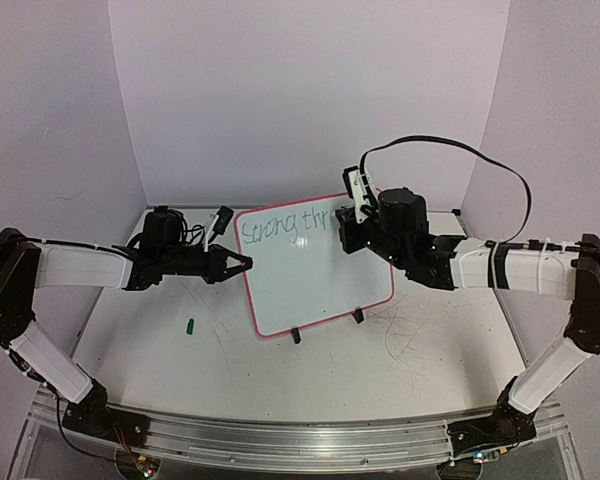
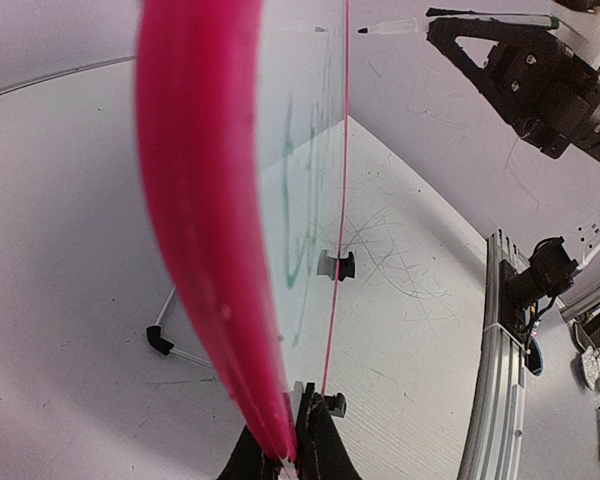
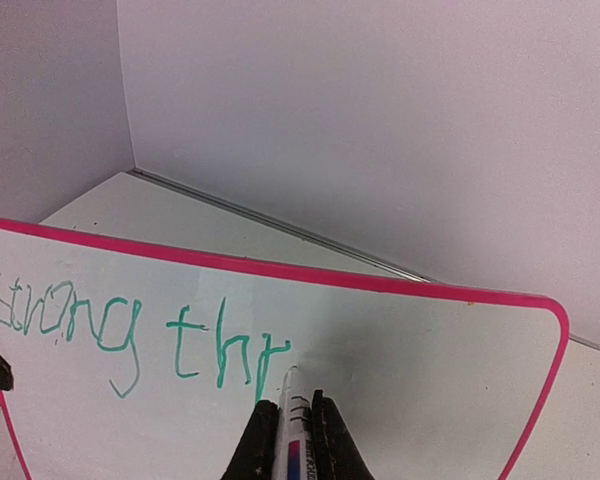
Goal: Write a sentence on the whiteboard
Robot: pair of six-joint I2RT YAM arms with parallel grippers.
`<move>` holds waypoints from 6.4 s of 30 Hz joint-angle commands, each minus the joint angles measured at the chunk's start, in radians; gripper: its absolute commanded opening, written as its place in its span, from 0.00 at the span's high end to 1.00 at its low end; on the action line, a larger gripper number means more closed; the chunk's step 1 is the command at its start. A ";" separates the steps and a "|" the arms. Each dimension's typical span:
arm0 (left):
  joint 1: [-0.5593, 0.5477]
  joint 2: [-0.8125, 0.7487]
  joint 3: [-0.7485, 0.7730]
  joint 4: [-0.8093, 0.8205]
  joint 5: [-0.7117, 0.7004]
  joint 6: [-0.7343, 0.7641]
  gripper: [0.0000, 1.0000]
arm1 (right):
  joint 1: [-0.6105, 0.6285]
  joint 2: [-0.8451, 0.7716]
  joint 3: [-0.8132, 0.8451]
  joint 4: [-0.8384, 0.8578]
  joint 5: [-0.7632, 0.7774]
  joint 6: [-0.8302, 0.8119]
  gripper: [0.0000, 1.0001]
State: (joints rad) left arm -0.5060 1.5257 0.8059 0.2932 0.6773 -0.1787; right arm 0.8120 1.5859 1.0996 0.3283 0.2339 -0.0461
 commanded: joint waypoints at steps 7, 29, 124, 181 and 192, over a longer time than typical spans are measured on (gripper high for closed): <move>0.007 0.017 0.033 -0.040 -0.159 0.105 1.00 | -0.004 0.044 0.069 0.034 0.046 0.003 1.00; 0.008 0.018 0.033 -0.042 -0.160 0.108 1.00 | 0.000 0.048 0.052 0.008 0.009 0.019 1.00; 0.004 0.016 0.041 -0.052 -0.159 0.110 1.00 | -0.077 0.011 0.010 0.076 -0.046 0.054 1.00; 0.001 0.018 0.045 -0.058 -0.154 0.111 1.00 | -0.065 0.019 0.017 0.050 0.074 0.067 1.00; 0.001 0.018 0.045 -0.058 -0.155 0.113 1.00 | -0.066 0.038 0.047 0.067 0.090 0.057 1.00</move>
State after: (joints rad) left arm -0.5125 1.5276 0.8192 0.2657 0.6678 -0.1730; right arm 0.7471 1.6047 1.0967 0.3519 0.3001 0.0242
